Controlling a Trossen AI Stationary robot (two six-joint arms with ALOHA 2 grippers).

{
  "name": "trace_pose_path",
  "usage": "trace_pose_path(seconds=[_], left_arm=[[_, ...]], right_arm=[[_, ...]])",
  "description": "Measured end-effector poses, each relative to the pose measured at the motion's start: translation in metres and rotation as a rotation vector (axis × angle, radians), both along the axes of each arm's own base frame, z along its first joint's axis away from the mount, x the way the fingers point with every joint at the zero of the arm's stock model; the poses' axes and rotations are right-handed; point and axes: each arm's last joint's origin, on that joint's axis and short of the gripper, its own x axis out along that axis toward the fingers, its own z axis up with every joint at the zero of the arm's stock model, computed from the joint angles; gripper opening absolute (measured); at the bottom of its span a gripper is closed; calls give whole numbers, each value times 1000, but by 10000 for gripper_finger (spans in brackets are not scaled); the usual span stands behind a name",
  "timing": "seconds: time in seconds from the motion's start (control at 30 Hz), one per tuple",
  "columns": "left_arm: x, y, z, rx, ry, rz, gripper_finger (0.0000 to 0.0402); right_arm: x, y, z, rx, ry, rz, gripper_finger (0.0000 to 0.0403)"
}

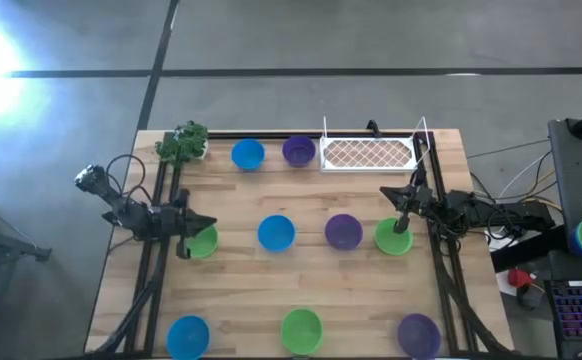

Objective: Pick & Place Mini bowls
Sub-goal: Put the top blue bowl on the shelf

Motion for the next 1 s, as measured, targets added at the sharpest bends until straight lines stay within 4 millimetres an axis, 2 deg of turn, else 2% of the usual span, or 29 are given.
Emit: trace_pose_path(seconds=[0.17,0.43,0.83,1.0], left_arm=[[-1,3,3,-25,1,101,0],[-3,9,23,-74,-15,266,0],[1,8,60,73,45,395,0],[6,6,69,102,80,453,0]], right_arm=[[0,0,0,1,0,0,8],[0,0,0,5,-2,1,8],[0,0,0,44,-19,6,8],[0,0,0,42,-18,5,8]])
